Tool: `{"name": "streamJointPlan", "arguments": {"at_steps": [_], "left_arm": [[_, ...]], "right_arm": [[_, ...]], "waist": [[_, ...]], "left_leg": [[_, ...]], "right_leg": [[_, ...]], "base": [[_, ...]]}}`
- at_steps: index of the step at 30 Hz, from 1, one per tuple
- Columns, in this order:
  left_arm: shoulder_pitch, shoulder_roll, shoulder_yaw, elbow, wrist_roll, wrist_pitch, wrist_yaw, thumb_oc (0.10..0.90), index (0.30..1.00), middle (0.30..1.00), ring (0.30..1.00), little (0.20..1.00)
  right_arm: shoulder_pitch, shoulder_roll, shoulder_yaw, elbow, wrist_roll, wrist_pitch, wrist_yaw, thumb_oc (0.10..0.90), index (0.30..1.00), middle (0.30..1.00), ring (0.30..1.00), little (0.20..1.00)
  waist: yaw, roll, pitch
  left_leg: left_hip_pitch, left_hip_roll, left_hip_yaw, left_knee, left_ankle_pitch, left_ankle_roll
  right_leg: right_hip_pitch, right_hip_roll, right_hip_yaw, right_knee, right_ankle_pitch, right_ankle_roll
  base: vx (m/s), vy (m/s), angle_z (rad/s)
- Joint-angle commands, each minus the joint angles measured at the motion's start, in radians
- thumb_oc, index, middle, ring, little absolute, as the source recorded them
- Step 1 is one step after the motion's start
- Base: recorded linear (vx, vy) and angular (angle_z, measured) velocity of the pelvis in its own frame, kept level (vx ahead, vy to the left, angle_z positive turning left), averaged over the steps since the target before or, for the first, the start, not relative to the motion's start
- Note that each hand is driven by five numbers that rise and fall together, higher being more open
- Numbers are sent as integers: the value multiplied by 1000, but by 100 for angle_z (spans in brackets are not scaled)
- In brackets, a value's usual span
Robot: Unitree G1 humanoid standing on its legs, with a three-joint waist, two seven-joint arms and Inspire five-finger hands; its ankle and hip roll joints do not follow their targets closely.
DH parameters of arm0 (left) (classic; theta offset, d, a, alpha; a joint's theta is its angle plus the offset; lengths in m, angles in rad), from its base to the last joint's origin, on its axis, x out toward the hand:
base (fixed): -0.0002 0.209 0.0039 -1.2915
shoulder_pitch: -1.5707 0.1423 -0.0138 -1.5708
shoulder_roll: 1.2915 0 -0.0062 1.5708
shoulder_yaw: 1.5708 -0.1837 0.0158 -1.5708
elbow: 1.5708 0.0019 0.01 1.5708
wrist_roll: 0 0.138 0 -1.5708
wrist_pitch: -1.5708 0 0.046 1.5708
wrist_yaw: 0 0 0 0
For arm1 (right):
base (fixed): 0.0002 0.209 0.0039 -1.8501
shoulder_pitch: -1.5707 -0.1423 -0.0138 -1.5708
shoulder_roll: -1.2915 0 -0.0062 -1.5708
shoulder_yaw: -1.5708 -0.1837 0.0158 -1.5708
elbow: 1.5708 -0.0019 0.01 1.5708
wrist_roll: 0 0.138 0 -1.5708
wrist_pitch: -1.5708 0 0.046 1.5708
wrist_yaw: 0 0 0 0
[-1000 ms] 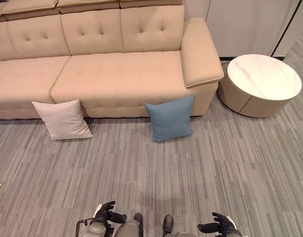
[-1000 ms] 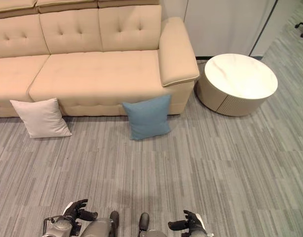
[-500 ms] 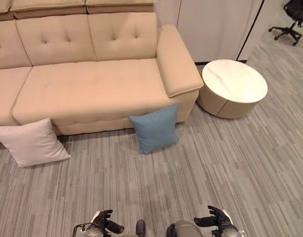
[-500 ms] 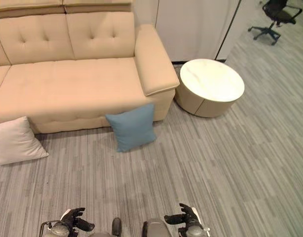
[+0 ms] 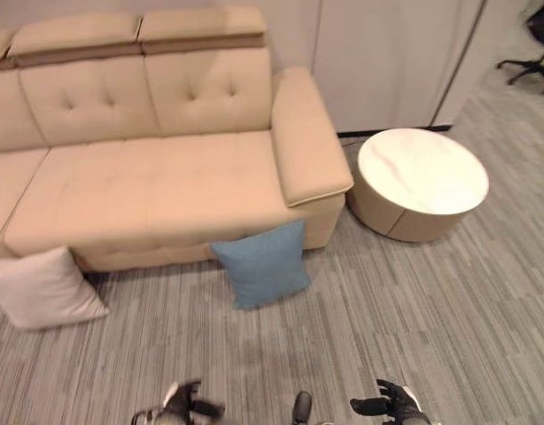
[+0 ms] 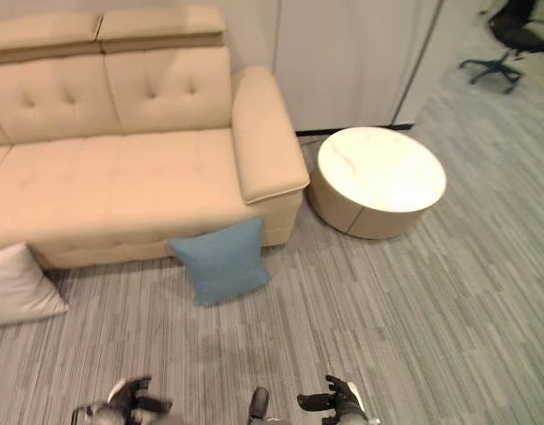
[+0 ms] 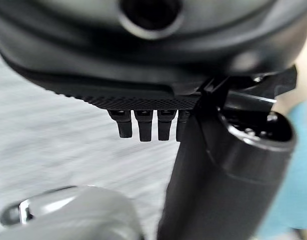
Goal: Pick up all the scattered cushions and arrange them neatly on the sofa.
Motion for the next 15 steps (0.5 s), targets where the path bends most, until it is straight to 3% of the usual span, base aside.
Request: {"name": "streamJointPlan", "arguments": {"at_steps": [1,3,4,8,12,15], "left_arm": [[-25,-5,-62,24,15,3,-4,800,900,900,900,900],[-16,-6,-63,28,22,5,-5,800,900,900,900,900],[-2,-6,-53,31,16,4,-6,800,900,900,900,900],[15,-3,-32,47,17,8,-5,800,900,900,900,900],[25,2,-24,54,24,14,-7,800,900,900,900,900],[20,15,-17,40,17,12,-8,800,900,900,900,900]], "right_arm": [[-9,-58,7,7,24,-25,-29,800,900,900,900,900],[1,-61,9,9,14,-27,-30,800,900,900,900,900],[10,-59,12,9,6,-25,-32,800,900,900,900,900],[17,-47,11,4,-3,-22,-25,800,900,900,900,900],[23,-38,14,9,-25,-18,-20,800,900,900,900,900],[17,-34,17,4,-42,-12,-9,800,900,900,900,900]], "waist": [[-10,4,70],[0,1,66],[14,12,60],[26,10,45],[39,7,19],[44,8,15]], "left_leg": [[66,-54,36,-248,10,84],[32,-87,57,-347,-20,91],[-6,-95,74,-444,32,84],[33,-99,82,-495,38,91],[97,-126,61,-520,0,121],[141,-148,49,-531,-35,162]], "right_leg": [[44,-20,56,76,-108,125],[83,-16,63,61,-127,135],[118,7,77,58,-152,136],[139,17,95,81,-172,142],[145,-8,99,155,-181,169],[80,-51,97,324,-114,222]], "base": [[235,-30,-13],[380,48,-1],[367,84,7],[225,88,-25],[226,152,-49],[167,187,29]]}}
